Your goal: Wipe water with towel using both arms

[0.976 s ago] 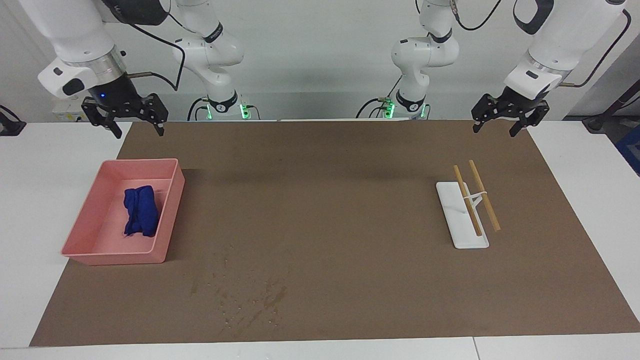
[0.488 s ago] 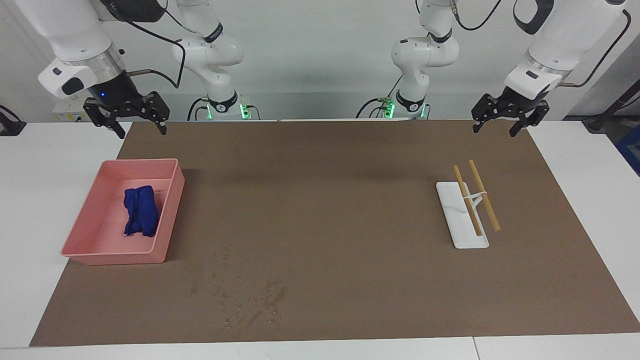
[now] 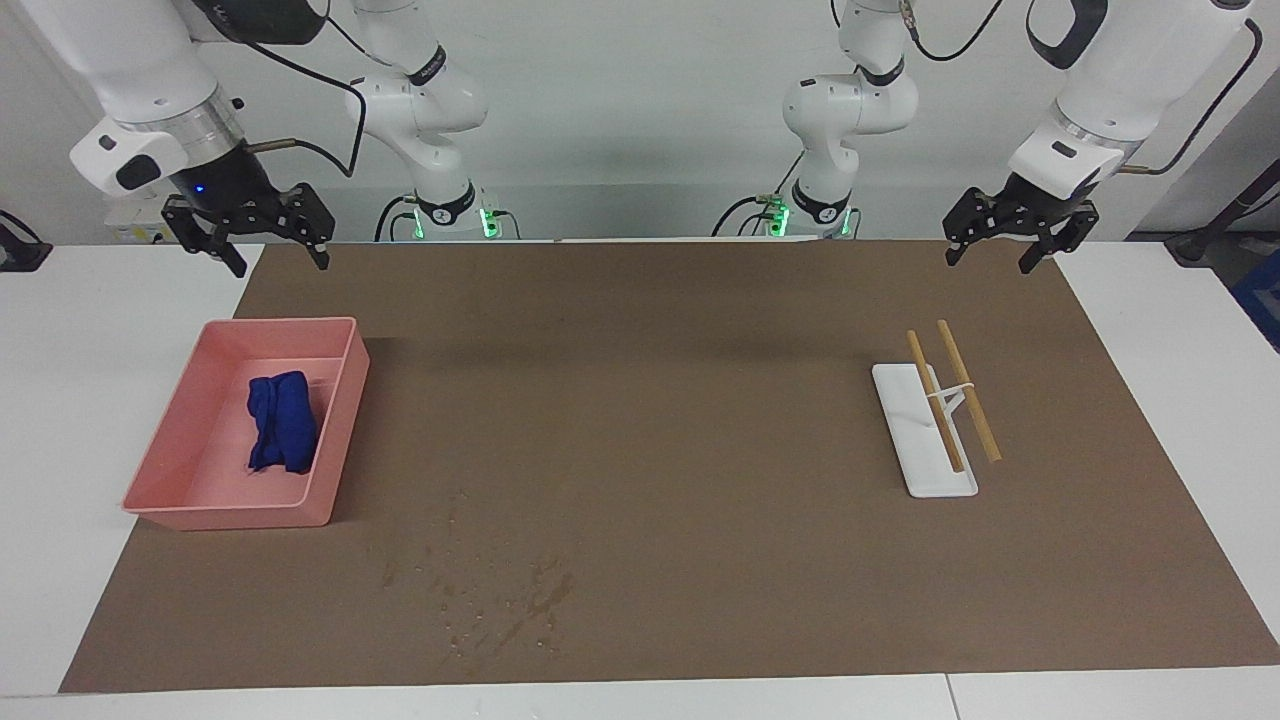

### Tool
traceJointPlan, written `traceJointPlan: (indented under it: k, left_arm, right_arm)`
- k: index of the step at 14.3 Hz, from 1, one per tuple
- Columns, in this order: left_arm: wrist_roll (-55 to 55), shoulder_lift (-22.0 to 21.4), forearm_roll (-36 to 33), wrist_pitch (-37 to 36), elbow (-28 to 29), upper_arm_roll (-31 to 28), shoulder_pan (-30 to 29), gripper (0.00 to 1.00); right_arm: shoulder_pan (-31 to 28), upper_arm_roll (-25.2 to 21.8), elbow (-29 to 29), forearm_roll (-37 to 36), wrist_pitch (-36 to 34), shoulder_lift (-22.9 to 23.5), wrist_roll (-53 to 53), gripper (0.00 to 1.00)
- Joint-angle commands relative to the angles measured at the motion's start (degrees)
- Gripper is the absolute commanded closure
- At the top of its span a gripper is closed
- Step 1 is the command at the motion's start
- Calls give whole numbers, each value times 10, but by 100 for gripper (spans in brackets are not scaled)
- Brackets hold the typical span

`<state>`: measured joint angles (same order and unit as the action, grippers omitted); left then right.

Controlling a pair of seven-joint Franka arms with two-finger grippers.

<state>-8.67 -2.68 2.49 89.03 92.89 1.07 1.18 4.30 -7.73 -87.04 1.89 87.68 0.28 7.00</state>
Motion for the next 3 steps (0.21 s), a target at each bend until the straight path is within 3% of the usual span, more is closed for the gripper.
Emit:
traceJointPlan:
  k: [1, 3]
  left_arm:
    - [7, -11, -4, -4, 12, -4, 4, 0]
    - [7, -11, -4, -4, 12, -4, 4, 0]
  right_arm:
    - [0, -4, 3, 10, -7, 1, 12, 0]
    - [0, -4, 3, 11, -7, 0, 12, 0]
